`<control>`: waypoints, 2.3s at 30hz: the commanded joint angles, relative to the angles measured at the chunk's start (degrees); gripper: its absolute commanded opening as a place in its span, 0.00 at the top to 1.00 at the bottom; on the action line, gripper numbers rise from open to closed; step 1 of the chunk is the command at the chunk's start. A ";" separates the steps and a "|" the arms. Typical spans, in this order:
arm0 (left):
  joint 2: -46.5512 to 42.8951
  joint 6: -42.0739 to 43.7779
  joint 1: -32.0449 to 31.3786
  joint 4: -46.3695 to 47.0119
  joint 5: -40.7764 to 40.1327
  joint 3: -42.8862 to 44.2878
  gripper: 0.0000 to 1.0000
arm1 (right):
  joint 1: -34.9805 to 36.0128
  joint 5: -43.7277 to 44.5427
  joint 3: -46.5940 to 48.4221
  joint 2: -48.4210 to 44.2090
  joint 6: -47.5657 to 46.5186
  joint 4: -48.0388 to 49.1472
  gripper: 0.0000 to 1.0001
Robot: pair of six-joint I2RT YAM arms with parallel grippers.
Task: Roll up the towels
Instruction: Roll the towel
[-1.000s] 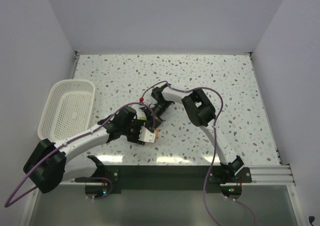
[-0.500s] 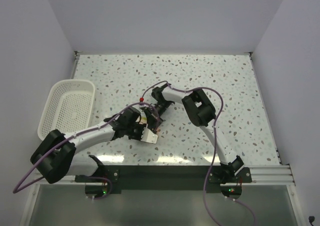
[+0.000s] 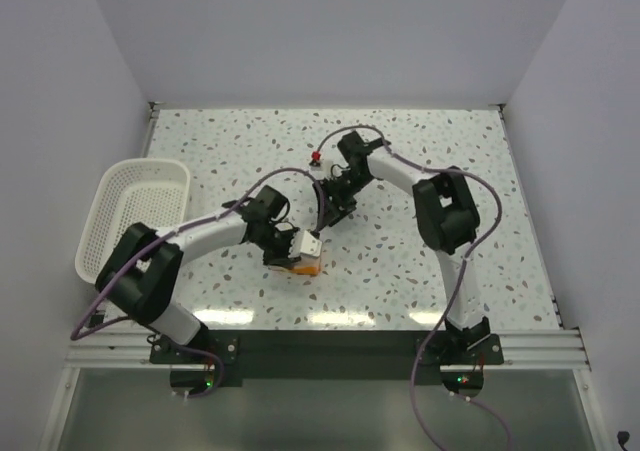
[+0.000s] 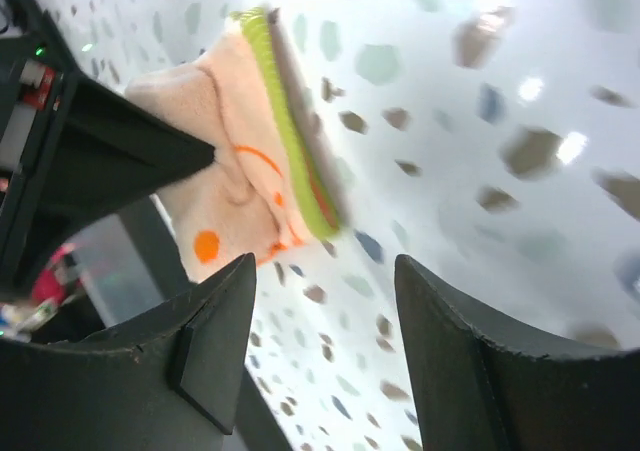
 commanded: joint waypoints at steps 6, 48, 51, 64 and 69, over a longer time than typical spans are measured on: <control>24.64 -0.28 8.15 -27.18 10.17 20.65 0.77 | -2.99 16.50 -23.80 -26.79 -4.92 24.85 0.53; 47.79 -0.89 15.19 -36.70 15.53 45.13 0.46 | 25.22 34.18 -41.50 -22.53 -34.55 46.68 1.00; 44.62 -0.89 16.68 -35.81 14.83 43.37 0.38 | 23.99 30.49 -39.66 -22.71 -33.84 41.41 1.00; 33.64 -3.87 30.30 -33.27 14.57 48.55 0.29 | 14.59 10.11 -24.54 -14.11 -23.83 14.78 1.00; 24.35 -8.71 33.64 -22.58 12.99 42.07 0.28 | 11.16 4.13 -17.26 -7.95 -21.19 9.50 1.00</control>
